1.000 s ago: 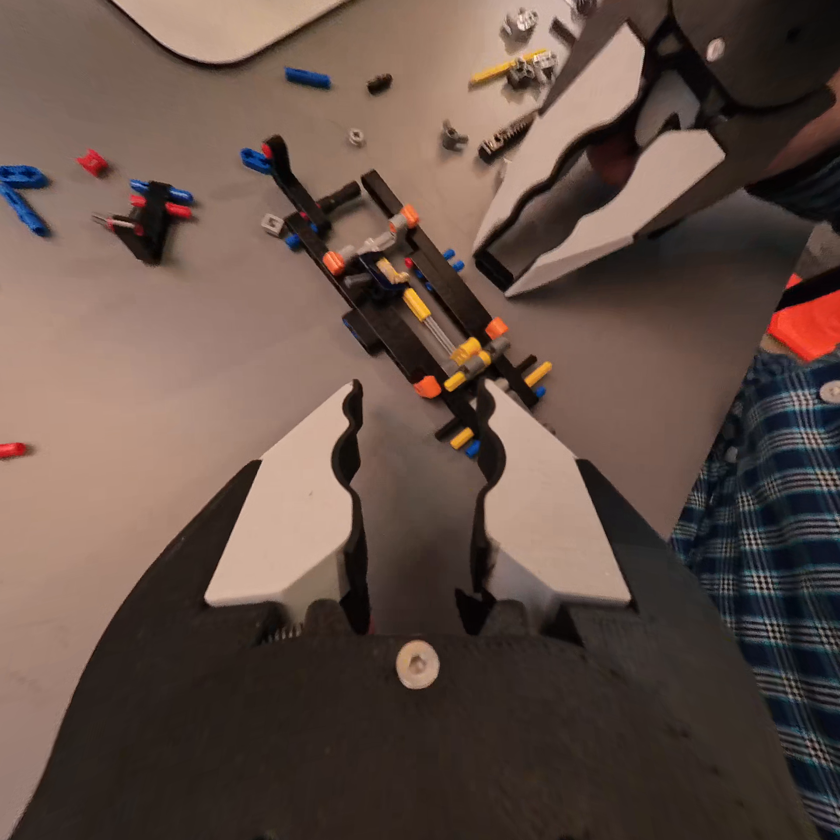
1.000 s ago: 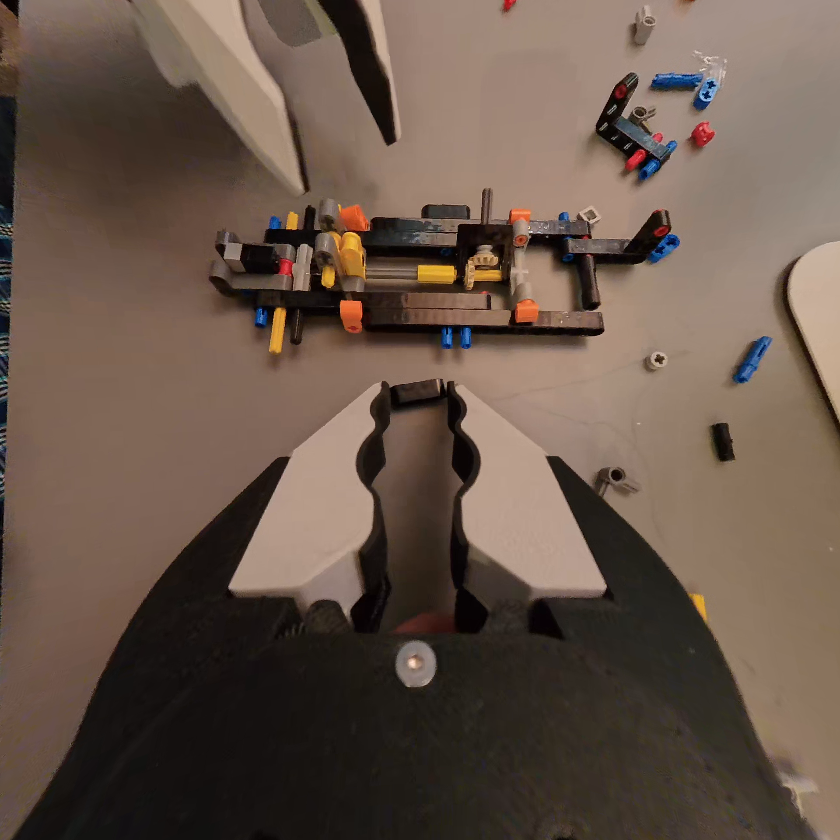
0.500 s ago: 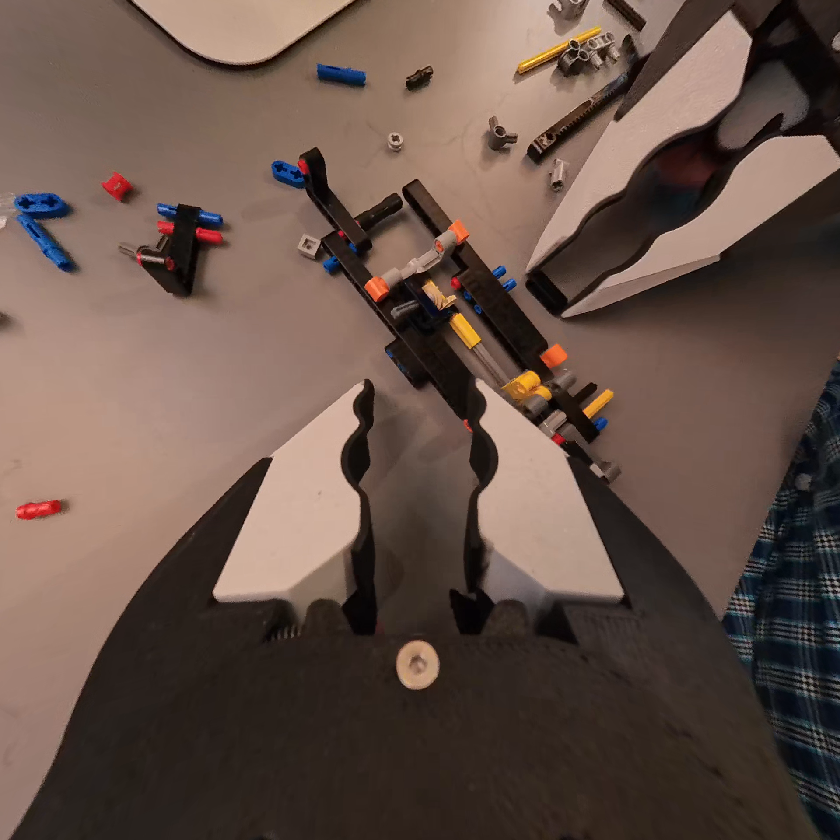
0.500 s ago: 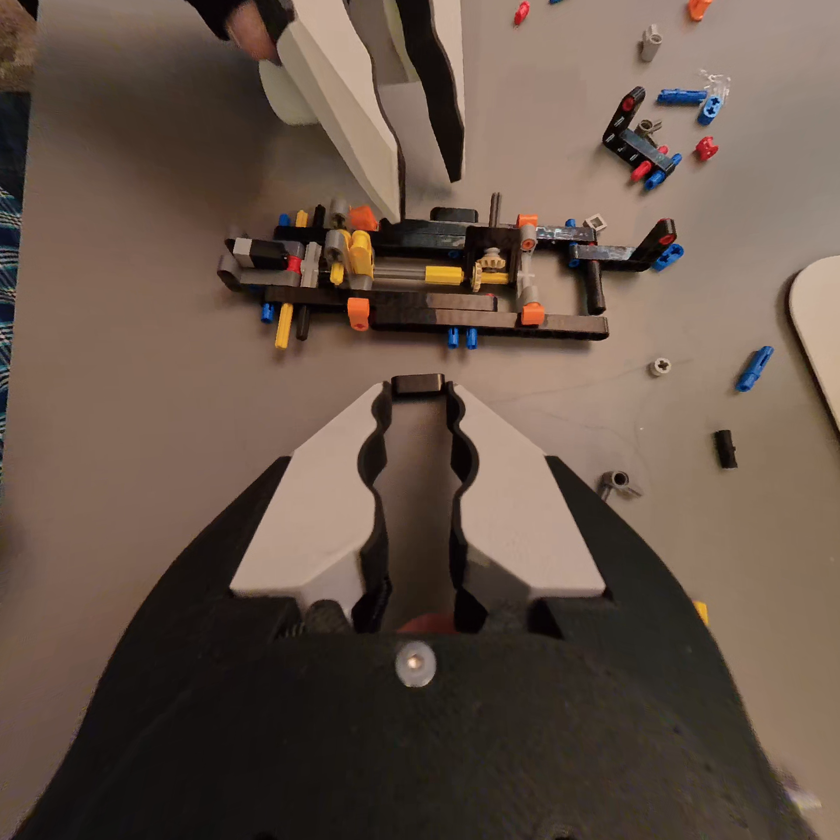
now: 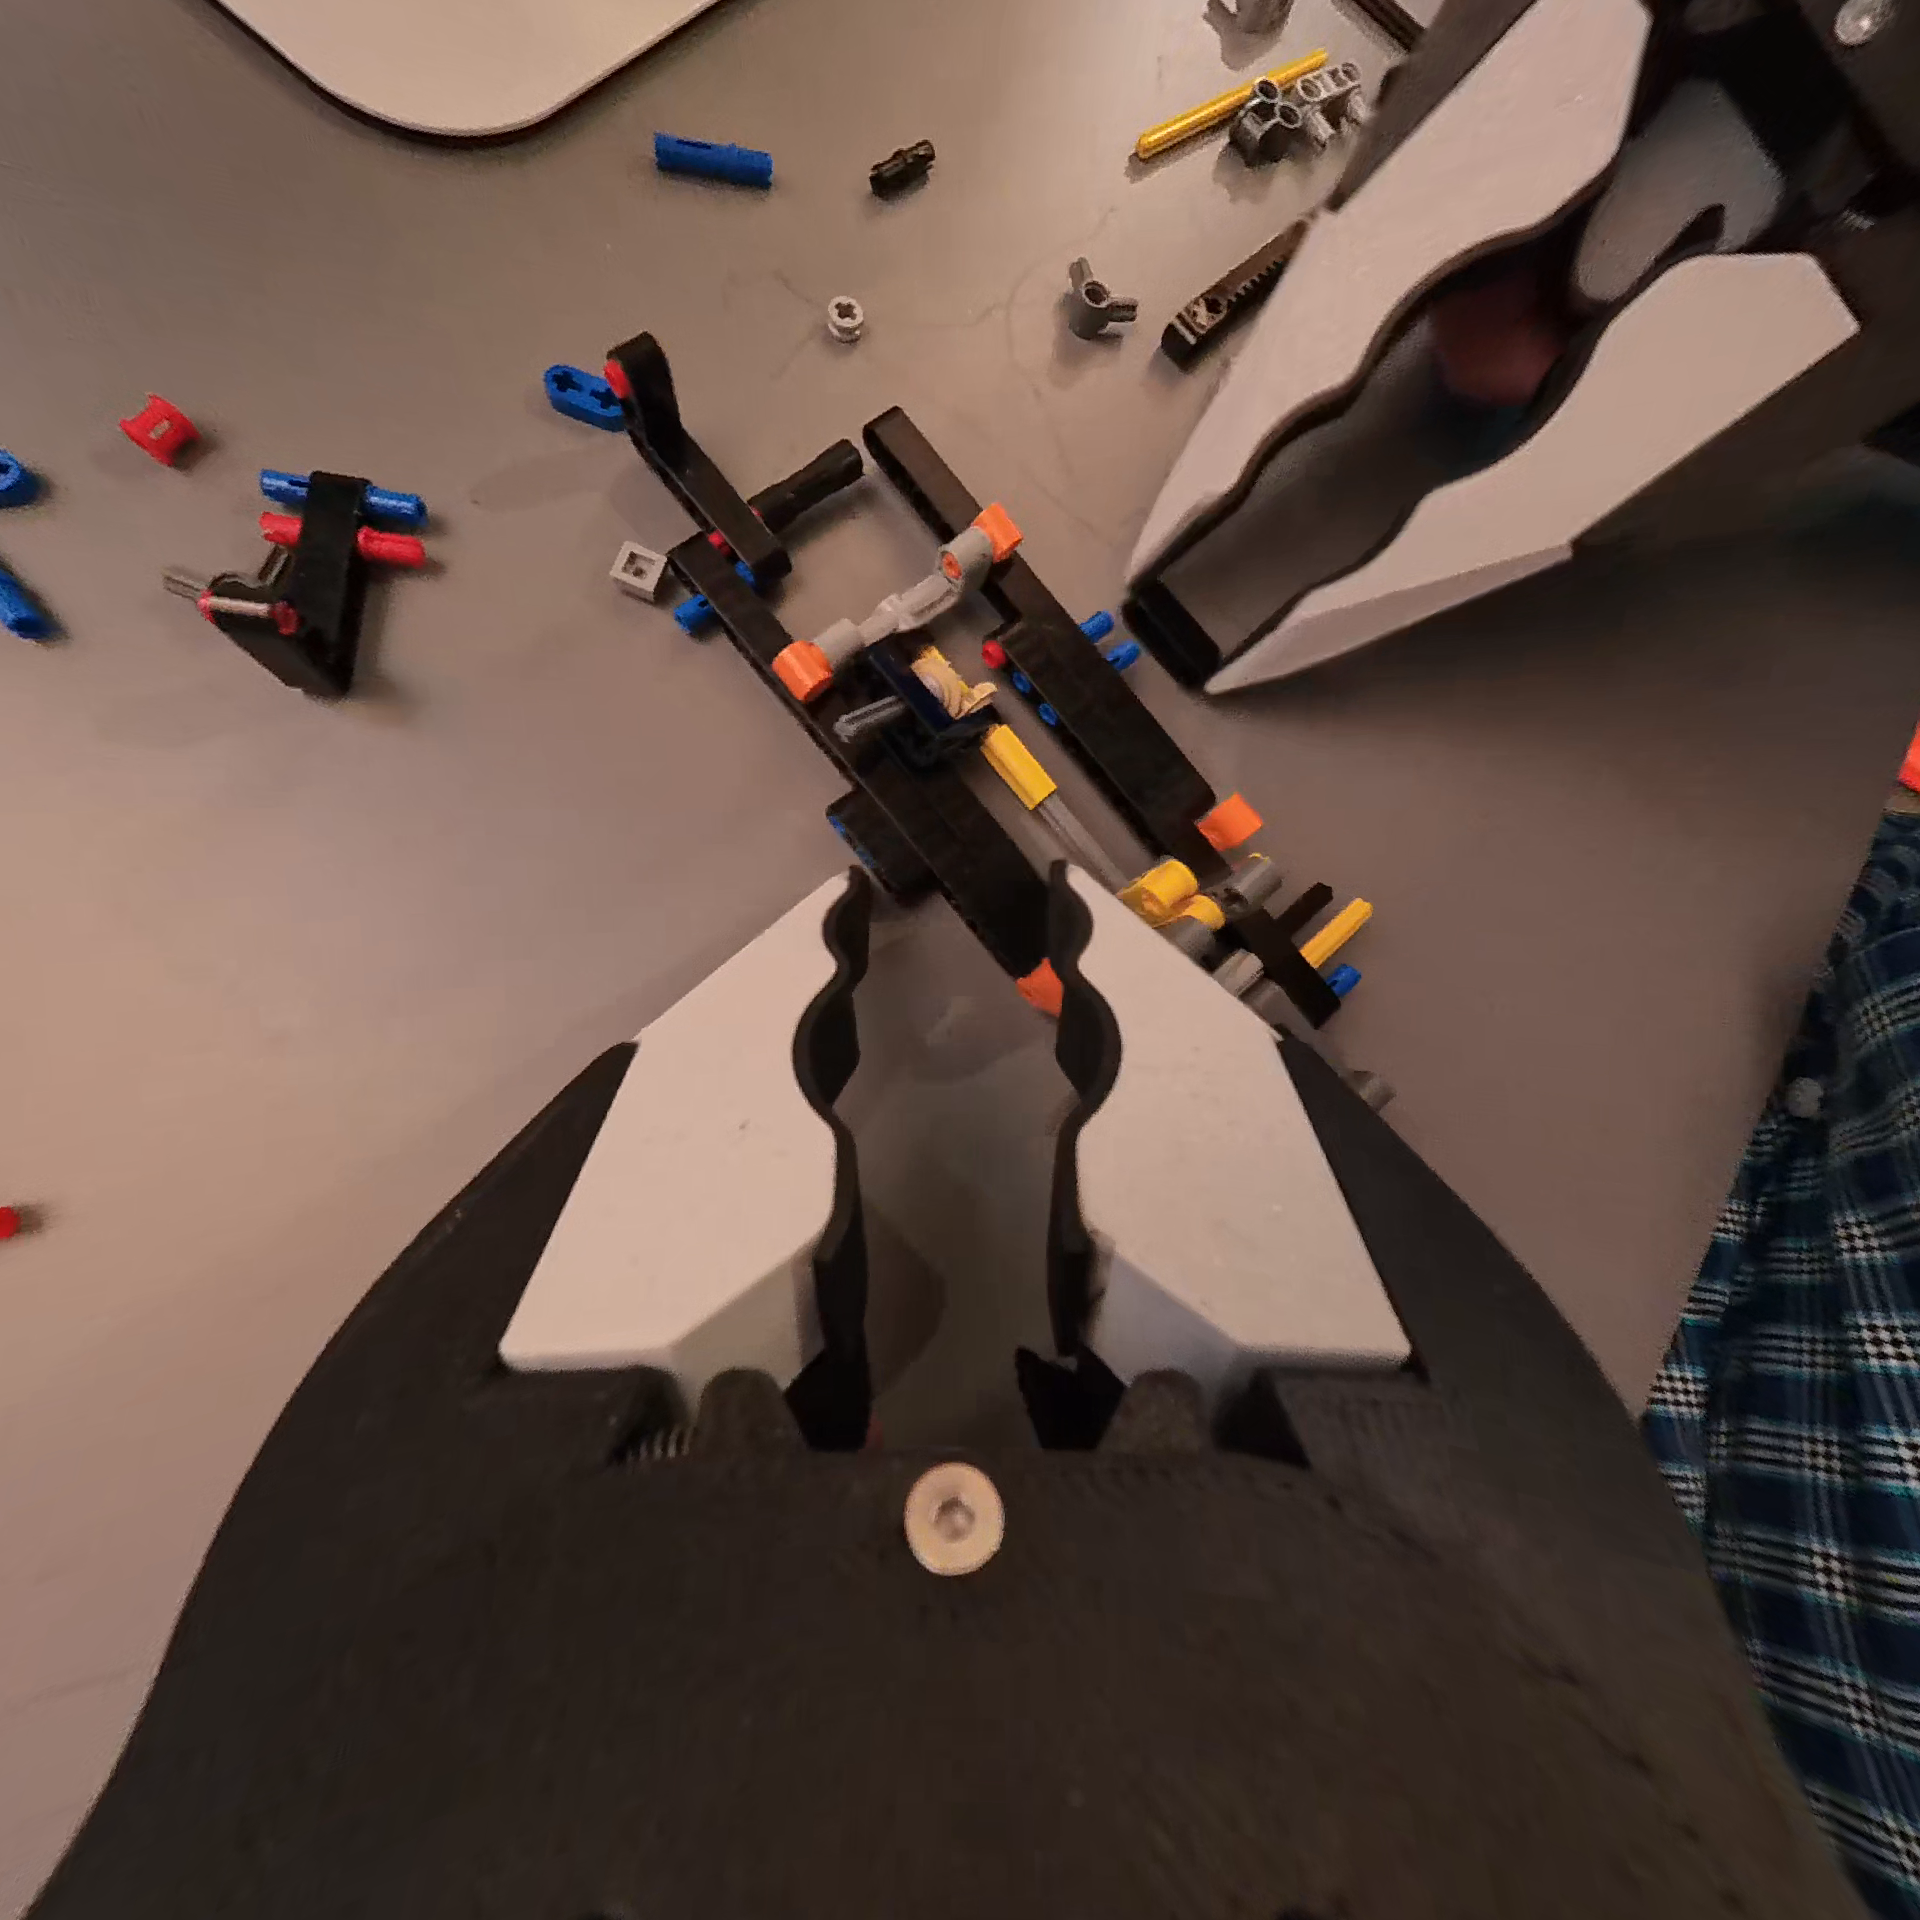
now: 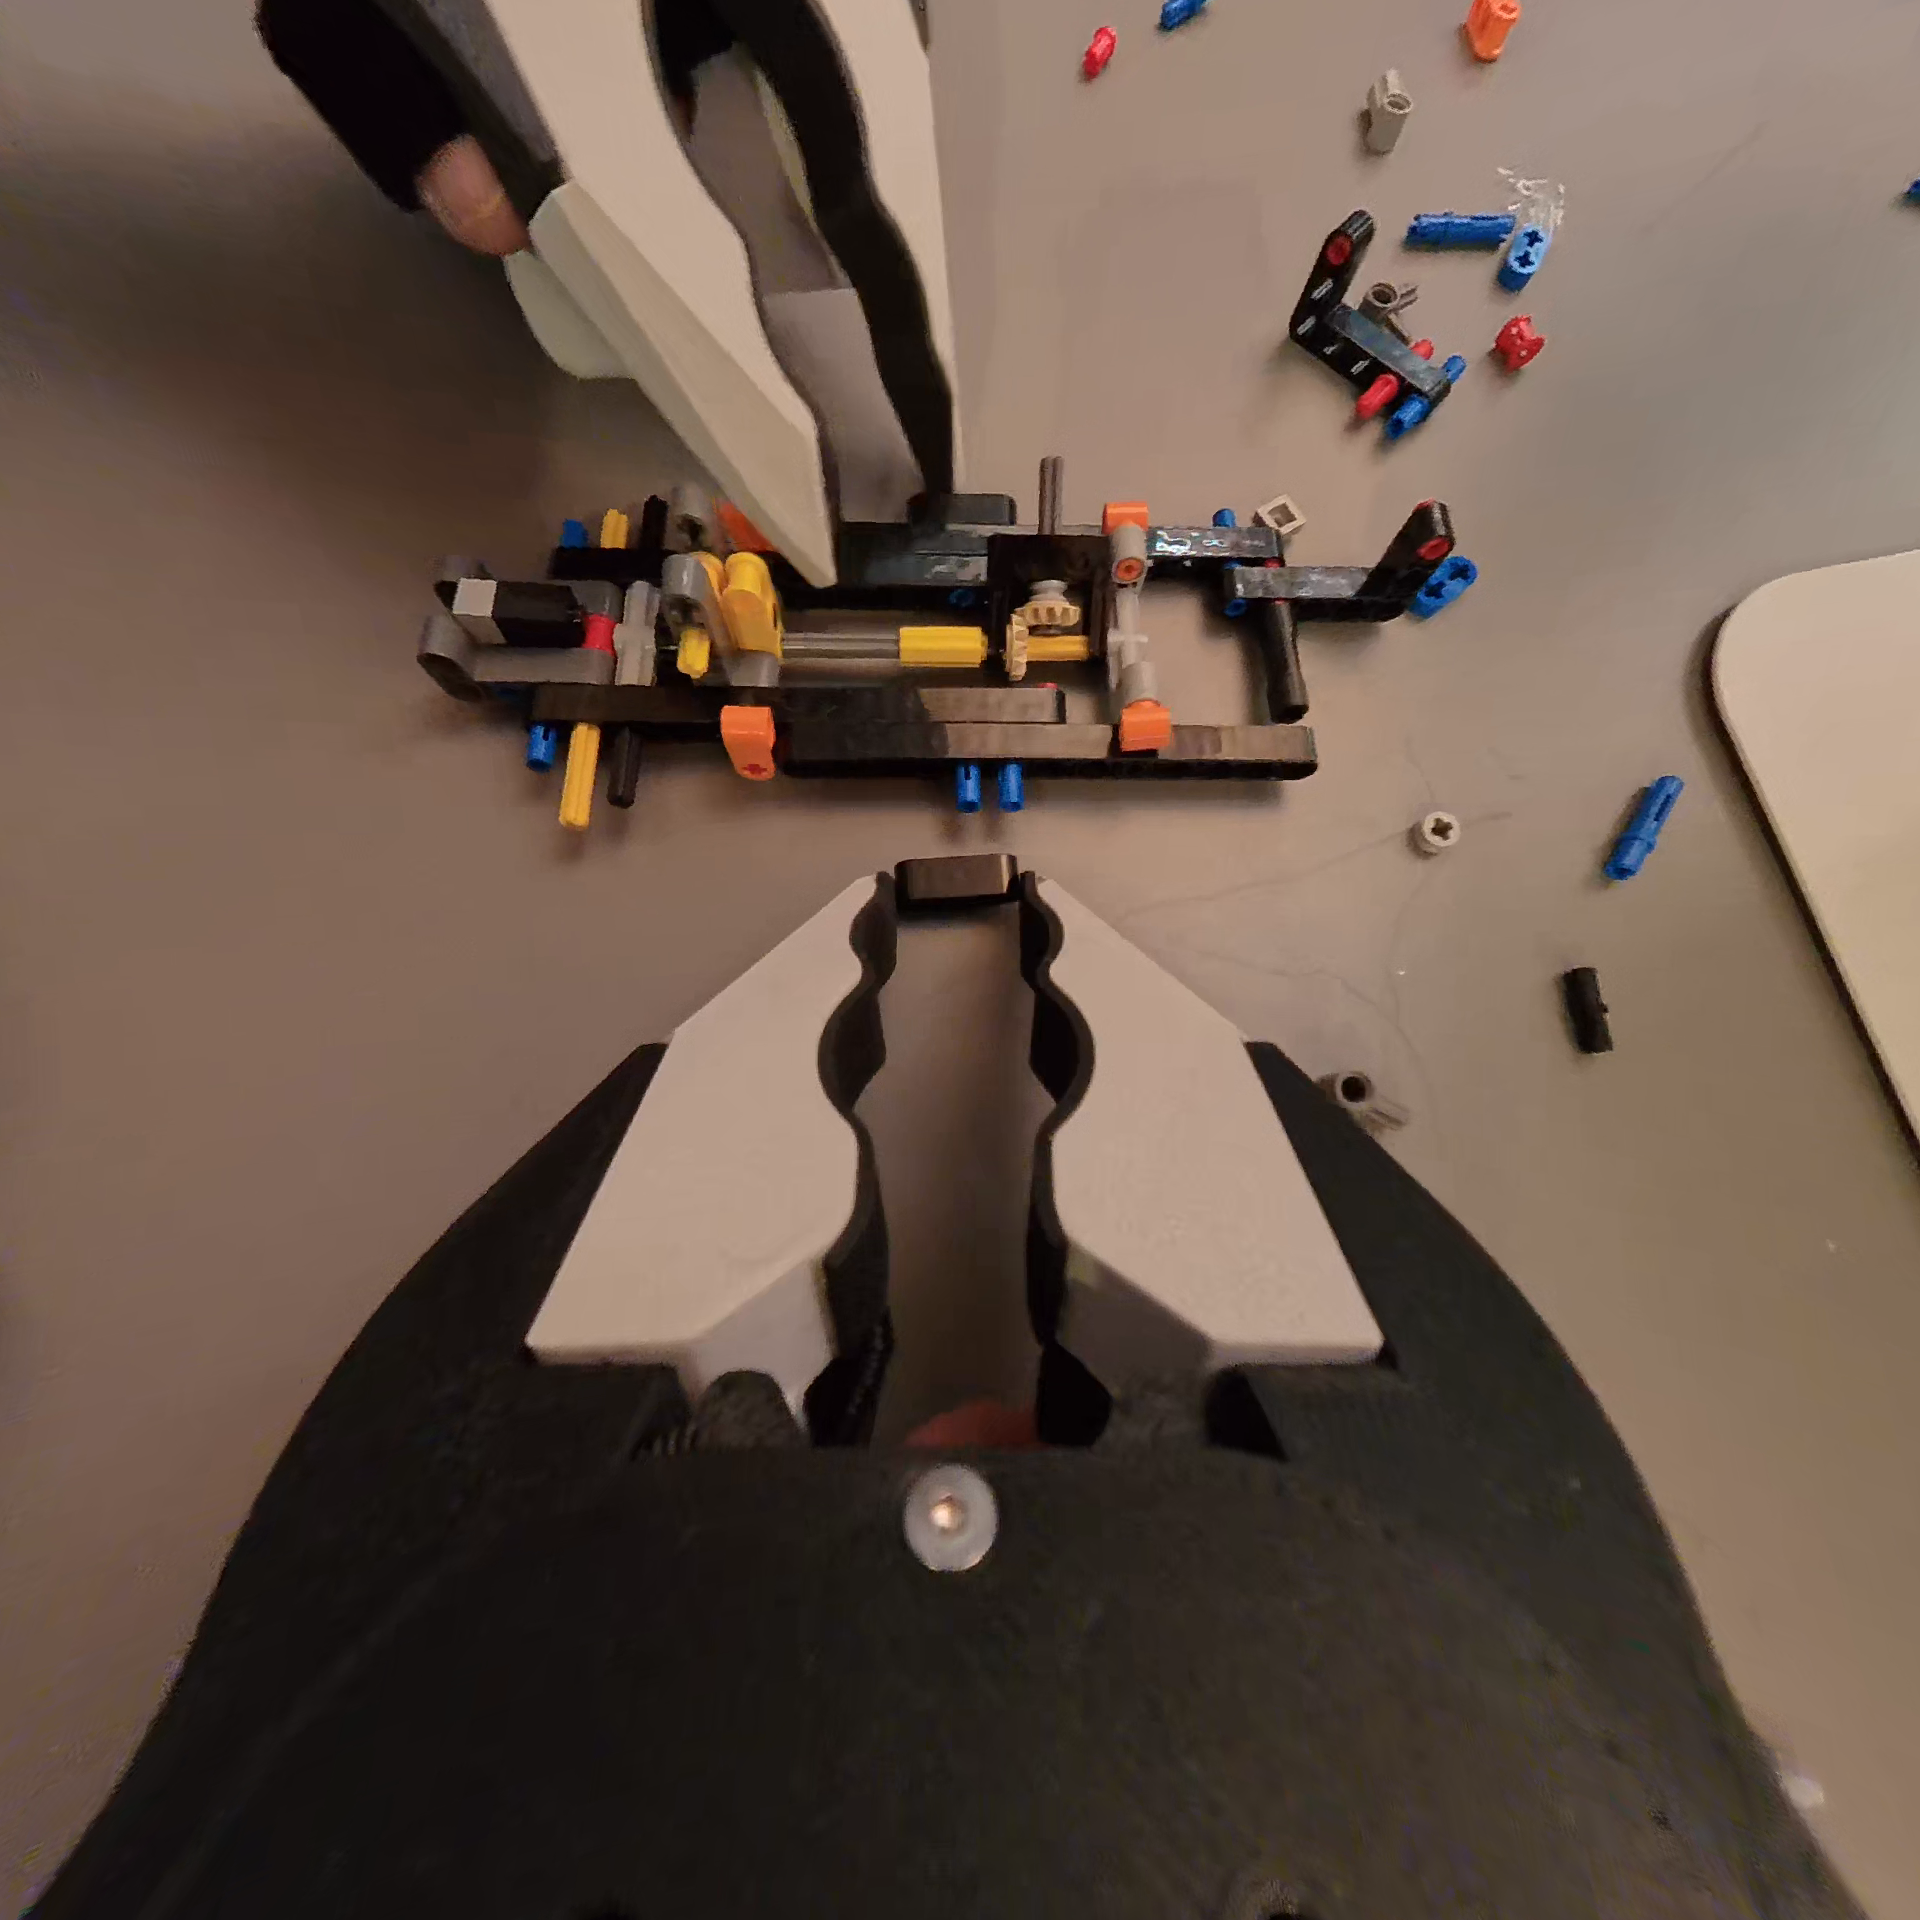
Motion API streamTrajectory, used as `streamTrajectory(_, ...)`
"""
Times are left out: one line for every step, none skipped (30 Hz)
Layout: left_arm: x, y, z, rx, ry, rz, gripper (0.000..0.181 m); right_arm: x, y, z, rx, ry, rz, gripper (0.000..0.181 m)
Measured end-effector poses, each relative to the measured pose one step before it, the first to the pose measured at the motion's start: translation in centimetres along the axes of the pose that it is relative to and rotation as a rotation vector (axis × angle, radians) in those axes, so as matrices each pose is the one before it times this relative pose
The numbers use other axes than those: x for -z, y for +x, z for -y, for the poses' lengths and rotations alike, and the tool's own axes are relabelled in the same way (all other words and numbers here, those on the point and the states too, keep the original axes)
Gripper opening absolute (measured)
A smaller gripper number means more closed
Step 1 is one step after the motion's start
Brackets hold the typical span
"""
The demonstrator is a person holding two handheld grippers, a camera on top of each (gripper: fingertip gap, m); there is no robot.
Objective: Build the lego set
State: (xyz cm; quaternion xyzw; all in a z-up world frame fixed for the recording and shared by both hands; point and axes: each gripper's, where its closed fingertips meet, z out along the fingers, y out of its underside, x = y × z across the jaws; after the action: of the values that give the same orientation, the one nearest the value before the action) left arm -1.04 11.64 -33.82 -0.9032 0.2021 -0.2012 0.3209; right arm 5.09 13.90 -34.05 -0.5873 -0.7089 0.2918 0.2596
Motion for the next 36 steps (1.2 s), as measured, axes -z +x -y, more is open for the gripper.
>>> streamTrajectory(-0.059,0.251,0.019,0.0021,0.0055,-0.0098,0.033,0.047,0.172,0.048,-0.0004,0.0,-0.0037,0.02)
streamTrajectory(-0.047,0.151,0.049,0.002,0.0088,-0.0068,0.033,0.04,0.2,0.063,-0.0018,0.0014,-0.005,0.02)
streamTrajectory(-0.045,0.08,0.001,0.0015,0.0063,-0.0051,0.033,0.007,0.226,0.072,-0.0019,0.0021,-0.006,0.02)
streamTrajectory(0.005,0.0,0.018,0.0011,0.004,-0.0042,0.033,-0.037,0.172,0.043,-0.0016,0.0,-0.0023,0.02)
streamTrajectory(0.007,-0.021,0.016,0.0013,0.0017,-0.0055,0.033,-0.064,0.063,0.018,-0.0016,-0.0013,0.005,0.02)
streamTrajectory(0.004,-0.095,0.038,0.0035,0.0022,-0.002,0.033,-0.084,0.092,0.052,-0.002,0.0006,0.0028,0.02)
streamTrajectory(0.019,-0.201,0.06,0.0049,0.0034,0.0037,0.032,-0.092,0.033,0.059,-0.0013,0.0003,0.0054,0.02)
streamTrajectory(0.022,-0.156,0.025,0.004,0.0025,0.0021,0.032,-0.074,-0.044,0.057,-0.0003,-0.0017,0.0088,0.02)
streamTrajectory(0.017,-0.052,0.013,0.0022,0.0012,-0.0018,0.031,-0.038,-0.042,0.121,0.0009,0.0002,0.0048,0.021)
streamTrajectory(0.009,-0.026,-0.022,0.0004,0.0005,-0.0004,0.029,-0.028,-0.097,0.139,0.0005,0.0001,0.0058,0.02)
streamTrajectory(-0.005,-0.029,-0.025,-0.0016,0.0002,0.0016,0.028,-0.007,-0.135,0.124,0.0007,-0.0012,0.0071,0.021)
streamTrajectory(-0.026,-0.011,-0.027,-0.0031,-0.0012,0.0022,0.026,0.034,-0.054,0.141,0.0016,0.0009,0.0011,0.02)
streamTrajectory(-0.01,-0.033,0.003,-0.0041,-0.0005,0.0038,0.025,0.033,-0.007,0.076,0.0012,-0.0005,-0.0013,0.02)
streamTrajectory(-0.011,-0.011,0.012,-0.001,-0.0011,0.0016,0.025,0.027,-0.067,0.024,0.0017,-0.0027,0.0033,0.02)
streamTrajectory(-0.01,-0.003,0.017,0.0007,0.0007,0.0002,0.025,0.001,-0.028,-0.014,0.0023,-0.0039,0.0009,0.02)
streamTrajectory(-0.009,-0.027,0.02,0.0007,0.0018,0.0,0.025,-0.014,0.05,-0.002,0.003,-0.0023,-0.0029,0.02)
streamTrajectory(-0.002,-0.007,0.008,0.0007,0.0015,-0.0011,0.025,-0.022,0.113,-0.026,-0.0023,-0.0027,-0.0044,0.02)
streamTrajectory(-0.013,0.003,0.011,0.0008,0.0009,-0.0009,0.025,-0.004,0.198,-0.025,-0.0083,-0.0037,-0.0069,0.02)
streamTrajectory(-0.009,-0.004,0.01,0.0,0.0006,0.0009,0.025,-0.014,0.055,-0.006,-0.0031,-0.0027,0.0009,0.02)
streamTrajectory(-0.006,-0.024,0.004,-0.0009,0.0001,0.0019,0.025,-0.023,0.037,0.01,0.0047,-0.002,-0.0011,0.02)
streamTrajectory(0.001,-0.011,0.002,-0.0009,-0.0006,0.0017,0.025,-0.009,0.05,0.016,0.0033,-0.0011,-0.0029,0.02)
streamTrajectory(0.008,-0.017,0.008,-0.0019,-0.0007,0.0018,0.025,-0.009,0.031,0.026,0.0,0.0006,-0.0005,0.02)
streamTrajectory(-0.003,-0.011,-0.002,-0.0014,-0.0003,0.0007,0.025,-0.005,0.013,-0.005,-0.0018,0.0007,0.0024,0.02)
streamTrajectory(0.001,-0.012,0.006,0.0003,0.0006,0.0004,0.025,-0.009,0.031,0.007,-0.0036,0.0018,0.0023,0.02)
streamTrajectory(-0.01,-0.003,0.007,0.0008,0.0011,-0.0001,0.025,0.006,0.075,-0.006,-0.0048,0.0022,0.0004,0.02)
streamTrajectory(-0.017,0.016,0.022,0.001,0.0009,-0.0004,0.025,0.024,0.144,0.002,-0.0026,0.0018,-0.0027,0.02)
streamTrajectory(-0.033,0.036,0.004,-0.0015,0.0,-0.0006,0.025,0.037,0.237,-0.029,-0.0009,-0.0008,-0.0076,0.02)
streamTrajectory(-0.01,0.026,0.015,-0.0027,-0.0003,0.0011,0.025,0.011,0.177,-0.018,-0.0004,-0.0007,-0.0042,0.02)
streamTrajectory(-0.01,-0.012,0.007,-0.0025,-0.0006,0.0021,0.025,-0.03,0.075,-0.042,-0.0015,-0.002,0.0021,0.02)
streamTrajectory(0.0,0.003,-0.001,-0.001,-0.0005,0.0016,0.025,-0.056,-0.045,-0.063,0.001,-0.0028,0.0056,0.021)
streamTrajectory(0.001,-0.003,-0.002,0.0,-0.0001,0.0002,0.025,-0.045,-0.077,-0.068,0.0032,-0.0042,0.0047,0.02)
streamTrajectory(-0.01,0.002,0.005,0.0011,0.0005,-0.0007,0.025,-0.022,-0.078,-0.039,0.0019,-0.0028,0.0025,0.02)
streamTrajectory(0.0,-0.001,0.001,0.0022,0.0005,-0.0012,0.025,-0.006,-0.091,-0.003,0.0016,-0.0013,0.0025,0.02)
streamTrajectory(0.004,0.006,-0.001,0.0007,0.0001,-0.0007,0.025,0.015,-0.091,0.003,0.002,-0.0015,0.0019,0.021)
streamTrajectory(0.001,-0.001,-0.003,-0.0003,-0.0002,-0.0001,0.025,0.036,-0.031,0.013,0.0032,-0.0013,-0.0012,0.02)
streamTrajectory(-0.01,-0.003,-0.004,0.001,-0.0003,0.0002,0.025,0.048,-0.044,0.039,0.0022,0.0002,-0.0002,0.02)
